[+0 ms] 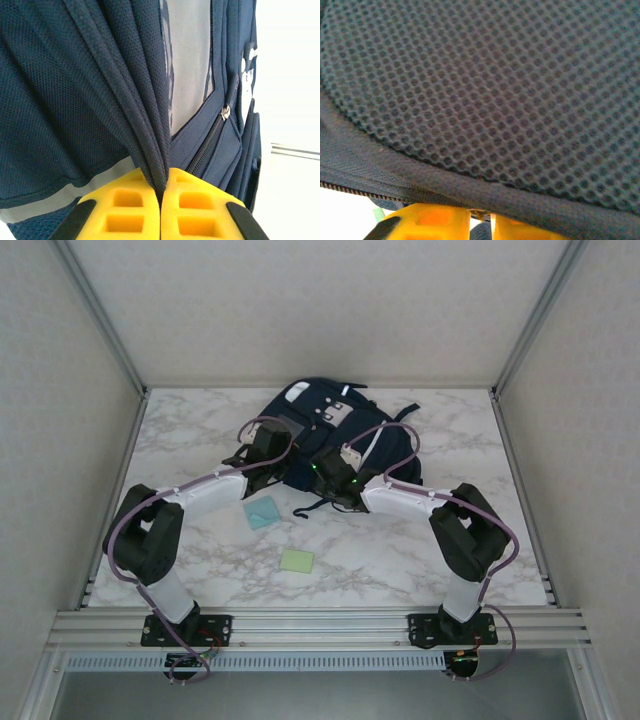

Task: Pack books, pencil case, and school supplies into a backpack

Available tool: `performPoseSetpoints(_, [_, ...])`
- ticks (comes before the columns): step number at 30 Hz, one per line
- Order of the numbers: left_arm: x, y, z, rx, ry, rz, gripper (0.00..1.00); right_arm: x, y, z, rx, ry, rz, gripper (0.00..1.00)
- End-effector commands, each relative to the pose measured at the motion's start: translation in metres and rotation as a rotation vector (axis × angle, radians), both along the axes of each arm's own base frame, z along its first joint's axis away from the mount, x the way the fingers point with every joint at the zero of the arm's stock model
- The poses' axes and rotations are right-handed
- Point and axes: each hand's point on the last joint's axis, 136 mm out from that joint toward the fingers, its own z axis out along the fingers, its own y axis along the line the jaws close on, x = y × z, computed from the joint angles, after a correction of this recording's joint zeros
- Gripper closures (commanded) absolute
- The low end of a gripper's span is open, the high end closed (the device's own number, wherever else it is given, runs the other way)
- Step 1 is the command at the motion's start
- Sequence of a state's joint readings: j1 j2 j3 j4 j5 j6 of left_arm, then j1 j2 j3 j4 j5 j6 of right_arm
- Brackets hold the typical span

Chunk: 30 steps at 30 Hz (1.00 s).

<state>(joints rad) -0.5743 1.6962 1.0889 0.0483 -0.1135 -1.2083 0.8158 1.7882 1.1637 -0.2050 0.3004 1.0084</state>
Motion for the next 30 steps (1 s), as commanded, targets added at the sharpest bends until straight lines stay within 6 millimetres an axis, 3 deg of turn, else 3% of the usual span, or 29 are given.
performPoseSetpoints(1, [-0.005,0.006,0.036,-0.024,-0.065,-0.011,1.00,0.026,-0.024,0.022,-0.106,-0.102,-0.021,0.97])
performPoseSetpoints(7, [0.008,0.023,0.030,0.005,-0.067,0.034,1.00,0.014,-0.031,0.028,-0.152,-0.066,0.084,1.00])
performPoseSetpoints(10, [0.018,0.032,0.027,0.025,-0.068,0.051,1.00,-0.001,-0.037,0.021,-0.180,-0.012,0.156,1.00])
performPoseSetpoints(17, [0.038,0.039,0.022,0.052,-0.062,0.021,1.00,-0.033,-0.092,-0.006,-0.306,0.204,0.276,1.00])
performPoseSetpoints(25, [0.055,0.039,0.008,0.041,-0.040,-0.021,1.00,-0.046,-0.141,0.000,-0.372,0.324,0.339,1.00])
performPoseSetpoints(28, [0.064,0.040,0.008,0.052,-0.047,-0.037,1.00,-0.046,-0.147,0.004,-0.344,0.353,0.347,1.00])
performPoseSetpoints(30, [0.071,0.038,0.009,0.073,-0.059,-0.057,1.00,-0.047,-0.141,0.007,-0.308,0.357,0.366,1.00])
